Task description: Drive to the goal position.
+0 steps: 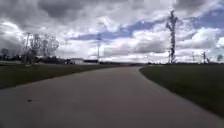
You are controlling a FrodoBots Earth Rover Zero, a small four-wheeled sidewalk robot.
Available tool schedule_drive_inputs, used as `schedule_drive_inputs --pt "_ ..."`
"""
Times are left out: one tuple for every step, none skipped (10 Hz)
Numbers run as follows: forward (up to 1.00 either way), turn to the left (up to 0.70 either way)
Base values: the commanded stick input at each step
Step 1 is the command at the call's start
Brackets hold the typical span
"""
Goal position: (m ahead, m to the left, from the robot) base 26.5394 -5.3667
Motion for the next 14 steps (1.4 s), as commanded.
schedule_drive_inputs --pt "1.0 0.0" --pt "1.0 0.0" --pt "1.0 0.0" --pt "1.0 0.0" --pt "1.0 0.0" --pt "1.0 0.0" --pt "1.0 0.0" --pt "1.0 0.0" --pt "1.0 0.0" --pt "1.0 0.0" --pt "1.0 0.0" --pt "1.0 0.0" --pt "1.0 0.0" --pt "1.0 -0.01"
